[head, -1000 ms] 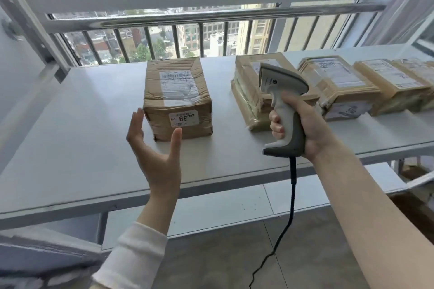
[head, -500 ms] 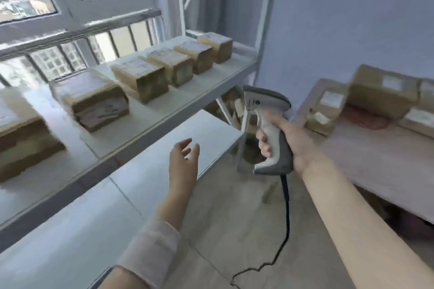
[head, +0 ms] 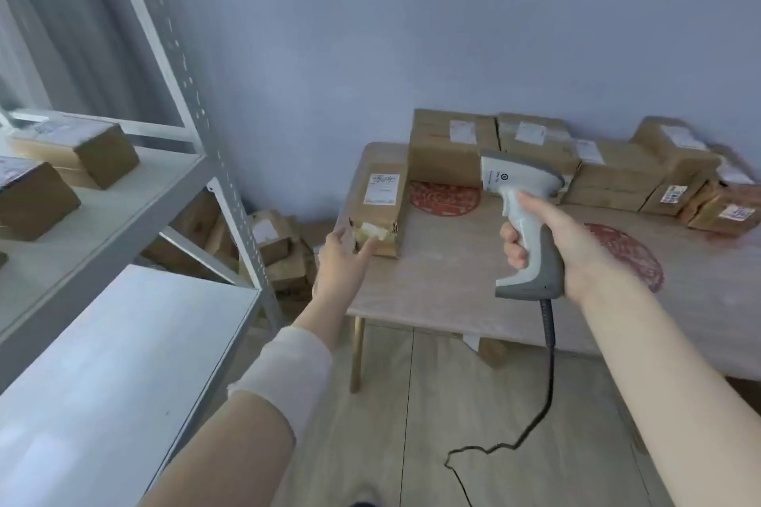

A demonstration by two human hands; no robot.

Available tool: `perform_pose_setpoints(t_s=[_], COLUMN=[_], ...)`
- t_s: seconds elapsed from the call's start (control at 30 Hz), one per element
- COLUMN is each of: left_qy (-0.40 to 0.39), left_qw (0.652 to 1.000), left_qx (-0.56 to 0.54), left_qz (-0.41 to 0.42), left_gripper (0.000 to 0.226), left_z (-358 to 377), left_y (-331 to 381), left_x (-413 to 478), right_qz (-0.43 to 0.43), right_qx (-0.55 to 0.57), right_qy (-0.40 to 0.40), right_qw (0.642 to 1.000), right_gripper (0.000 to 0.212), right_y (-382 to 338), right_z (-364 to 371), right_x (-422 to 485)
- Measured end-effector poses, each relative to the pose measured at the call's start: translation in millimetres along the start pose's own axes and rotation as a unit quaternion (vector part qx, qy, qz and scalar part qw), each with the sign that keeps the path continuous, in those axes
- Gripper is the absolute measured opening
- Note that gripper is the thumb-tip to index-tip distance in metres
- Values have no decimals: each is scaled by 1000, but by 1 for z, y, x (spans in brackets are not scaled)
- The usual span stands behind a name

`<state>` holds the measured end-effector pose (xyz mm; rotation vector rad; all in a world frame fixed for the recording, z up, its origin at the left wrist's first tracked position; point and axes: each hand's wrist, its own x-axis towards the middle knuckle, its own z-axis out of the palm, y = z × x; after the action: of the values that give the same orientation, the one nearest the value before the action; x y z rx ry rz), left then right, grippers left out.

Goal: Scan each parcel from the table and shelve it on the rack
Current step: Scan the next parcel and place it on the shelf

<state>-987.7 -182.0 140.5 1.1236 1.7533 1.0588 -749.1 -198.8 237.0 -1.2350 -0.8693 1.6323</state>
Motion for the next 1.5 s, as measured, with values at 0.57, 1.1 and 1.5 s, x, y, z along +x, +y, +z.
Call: perform_pose_setpoints(t_s=[0.57,1.1,1.5], left_qy=[-35,27,-12], left_qw=[947,963,957], left_qx=[255,156,202], left_qz=[-194,-216,-210], left_gripper=[130,78,85], left_z=[111,100,132], left_y=[17,-36,-19], left_x=[234,283,281], right_qz=[48,154,163], right_qx=[-22,-12,-7], right_qy=[17,-52,-42], right_qw=[998,987,986], right_gripper=[27,29,29], right_y=[-43,-43,-42], right_z=[-38,-36,-21], right_x=[220,337,351])
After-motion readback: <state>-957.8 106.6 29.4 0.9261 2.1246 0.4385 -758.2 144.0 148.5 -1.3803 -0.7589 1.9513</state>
